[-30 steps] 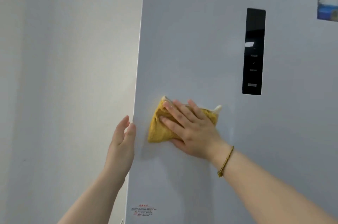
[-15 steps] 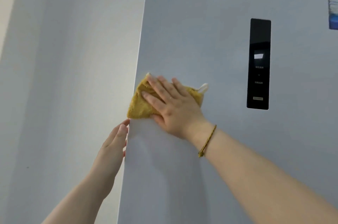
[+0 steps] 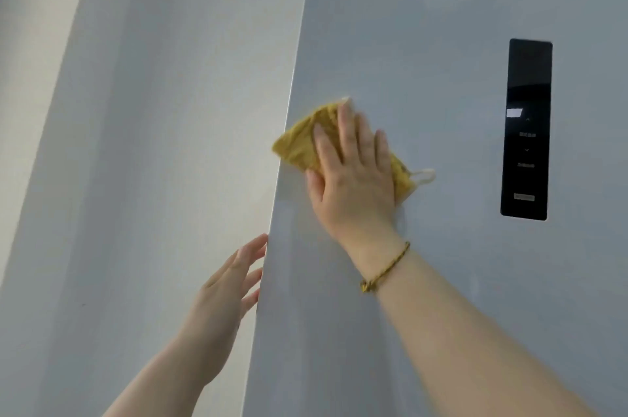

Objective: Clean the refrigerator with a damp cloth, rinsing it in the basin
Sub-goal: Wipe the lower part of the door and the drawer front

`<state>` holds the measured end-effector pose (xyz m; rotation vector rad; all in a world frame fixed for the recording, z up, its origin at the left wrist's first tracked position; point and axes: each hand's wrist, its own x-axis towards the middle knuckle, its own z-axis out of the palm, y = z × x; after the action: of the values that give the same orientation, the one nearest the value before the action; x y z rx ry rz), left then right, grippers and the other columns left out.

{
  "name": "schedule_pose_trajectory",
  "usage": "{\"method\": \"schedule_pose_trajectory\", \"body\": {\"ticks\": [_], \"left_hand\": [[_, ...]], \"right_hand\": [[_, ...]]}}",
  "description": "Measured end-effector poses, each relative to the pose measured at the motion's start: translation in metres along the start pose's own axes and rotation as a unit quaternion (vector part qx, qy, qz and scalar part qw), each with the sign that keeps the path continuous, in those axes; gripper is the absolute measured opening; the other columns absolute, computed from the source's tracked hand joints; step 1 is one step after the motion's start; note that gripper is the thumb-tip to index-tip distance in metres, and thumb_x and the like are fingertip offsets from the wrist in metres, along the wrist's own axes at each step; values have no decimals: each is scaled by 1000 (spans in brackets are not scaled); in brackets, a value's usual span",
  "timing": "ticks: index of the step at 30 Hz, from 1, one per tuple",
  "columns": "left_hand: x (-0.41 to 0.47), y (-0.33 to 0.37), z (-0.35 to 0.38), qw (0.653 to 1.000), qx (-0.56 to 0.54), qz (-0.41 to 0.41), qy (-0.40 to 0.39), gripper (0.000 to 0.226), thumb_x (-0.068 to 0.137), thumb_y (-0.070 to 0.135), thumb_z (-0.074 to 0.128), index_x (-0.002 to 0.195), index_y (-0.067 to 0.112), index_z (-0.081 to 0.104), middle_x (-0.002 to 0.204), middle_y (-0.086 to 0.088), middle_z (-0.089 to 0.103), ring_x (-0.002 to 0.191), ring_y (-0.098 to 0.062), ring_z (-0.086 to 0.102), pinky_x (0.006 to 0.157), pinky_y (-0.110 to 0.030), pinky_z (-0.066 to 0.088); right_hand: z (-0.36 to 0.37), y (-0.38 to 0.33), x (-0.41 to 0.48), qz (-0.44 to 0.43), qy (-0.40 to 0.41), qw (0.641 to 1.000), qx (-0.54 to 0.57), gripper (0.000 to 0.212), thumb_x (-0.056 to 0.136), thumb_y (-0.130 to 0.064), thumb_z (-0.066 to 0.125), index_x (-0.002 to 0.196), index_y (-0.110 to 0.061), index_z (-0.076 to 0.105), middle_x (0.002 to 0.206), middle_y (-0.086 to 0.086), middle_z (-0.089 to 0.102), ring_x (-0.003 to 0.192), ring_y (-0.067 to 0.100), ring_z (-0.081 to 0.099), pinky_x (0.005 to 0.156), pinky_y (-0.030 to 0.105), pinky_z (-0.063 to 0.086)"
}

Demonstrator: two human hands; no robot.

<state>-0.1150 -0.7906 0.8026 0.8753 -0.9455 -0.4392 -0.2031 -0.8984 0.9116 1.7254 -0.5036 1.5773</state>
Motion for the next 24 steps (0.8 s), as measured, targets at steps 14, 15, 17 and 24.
{"method": "schedule_pose_trajectory", "body": {"ticks": [14, 15, 17, 24], "left_hand": [[-4, -9, -4, 998, -56, -5, -15, 33, 99, 30, 24, 98, 25, 57, 109, 13, 59, 102, -6, 57, 86, -28, 43], [-4, -12, -6, 999, -47, -3, -18, 33, 99, 30, 25, 98, 25, 57, 110, 12, 59, 103, -6, 57, 86, -28, 43], [-4, -19, -13, 1000, -5, -14, -26, 30, 98, 33, 26, 100, 29, 56, 116, 11, 58, 107, -11, 56, 90, -31, 43], [-25, -42, -34, 995, 87, -41, -42, 28, 94, 37, 29, 100, 32, 56, 112, 8, 59, 108, -11, 56, 90, -36, 46]], "right_hand": [[-13, -1, -124, -85, -17, 996, 8, 39, 85, -30, 47, 122, -21, 46, 136, 12, 50, 125, 28, 36, 104, 47, 24], [-12, -6, -123, -33, -7, 999, 2, 40, 85, -31, 45, 124, -21, 44, 138, 13, 47, 126, 29, 33, 105, 46, 21], [-7, -23, -142, 28, -3, 1000, 0, 41, 89, -32, 40, 128, -20, 40, 144, 13, 33, 131, 30, 26, 110, 44, 13], [-12, -62, -300, -250, -130, 959, 17, 35, 93, -24, 36, 127, -25, 42, 155, 11, 4, 143, 30, 2, 116, 46, 8]]}}
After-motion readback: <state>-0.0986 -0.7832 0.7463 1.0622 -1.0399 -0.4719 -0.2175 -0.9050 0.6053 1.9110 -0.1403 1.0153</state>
